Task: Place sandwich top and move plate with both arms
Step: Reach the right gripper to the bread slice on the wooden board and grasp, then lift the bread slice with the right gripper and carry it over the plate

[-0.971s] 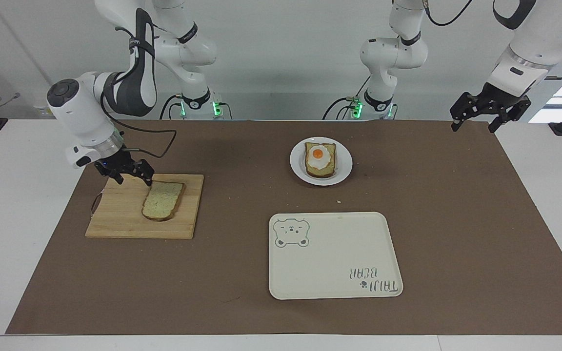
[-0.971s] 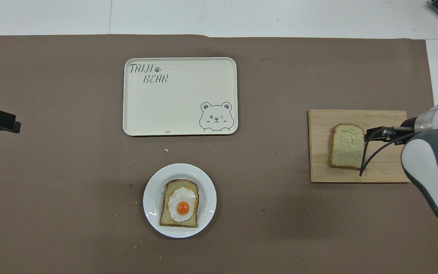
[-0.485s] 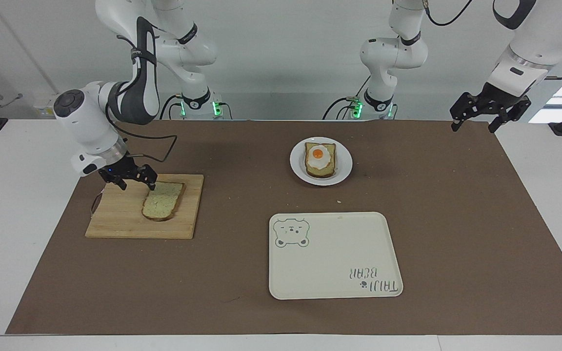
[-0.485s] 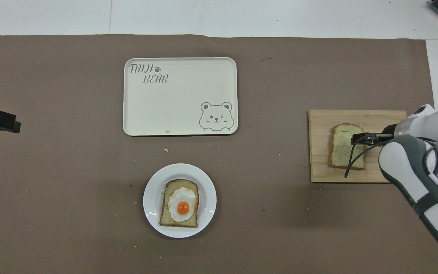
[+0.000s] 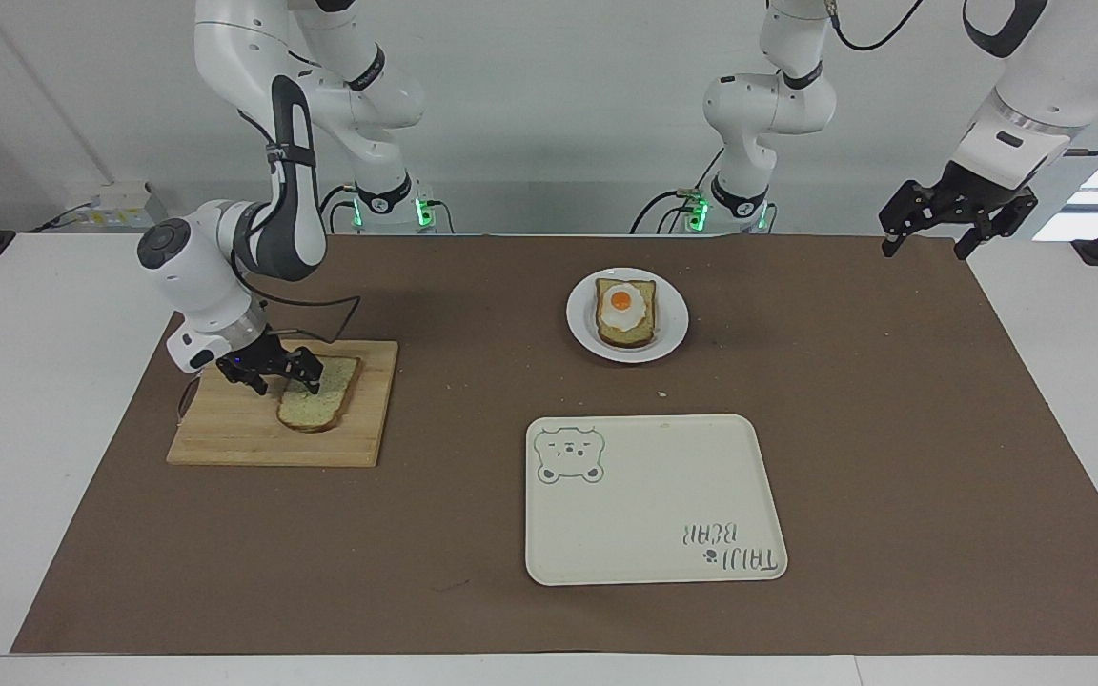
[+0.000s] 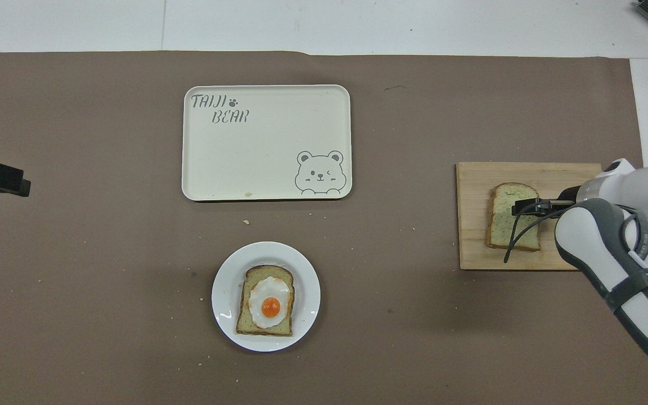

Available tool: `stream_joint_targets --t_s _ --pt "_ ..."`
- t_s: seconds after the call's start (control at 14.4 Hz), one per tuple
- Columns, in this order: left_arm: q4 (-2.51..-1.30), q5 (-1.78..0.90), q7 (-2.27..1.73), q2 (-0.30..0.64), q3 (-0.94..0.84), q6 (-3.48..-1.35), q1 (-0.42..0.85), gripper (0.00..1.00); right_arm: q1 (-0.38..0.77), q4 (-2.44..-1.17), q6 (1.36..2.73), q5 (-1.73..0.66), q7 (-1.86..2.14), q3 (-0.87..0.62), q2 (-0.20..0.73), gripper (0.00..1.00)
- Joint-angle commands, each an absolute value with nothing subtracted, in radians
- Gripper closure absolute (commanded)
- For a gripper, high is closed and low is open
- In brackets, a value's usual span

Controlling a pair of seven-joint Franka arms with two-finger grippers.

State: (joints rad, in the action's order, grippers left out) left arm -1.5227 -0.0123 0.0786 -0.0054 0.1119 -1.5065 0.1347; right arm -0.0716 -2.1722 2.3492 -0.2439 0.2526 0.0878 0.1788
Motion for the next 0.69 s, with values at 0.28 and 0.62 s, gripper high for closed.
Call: stream_joint_targets --t_s 0.28,0.62 --pt "-1.519 -0.002 0.086 -0.008 0.103 -1.491 0.120 0.00 -0.084 -2.197 2.352 -0.310 0.330 0.084 0.166 0.73" --pt "-1.519 -0.002 0.086 -0.008 0.103 -1.491 0.121 0.00 -0.083 -2.197 2.350 -0.313 0.304 0.084 0.167 1.00"
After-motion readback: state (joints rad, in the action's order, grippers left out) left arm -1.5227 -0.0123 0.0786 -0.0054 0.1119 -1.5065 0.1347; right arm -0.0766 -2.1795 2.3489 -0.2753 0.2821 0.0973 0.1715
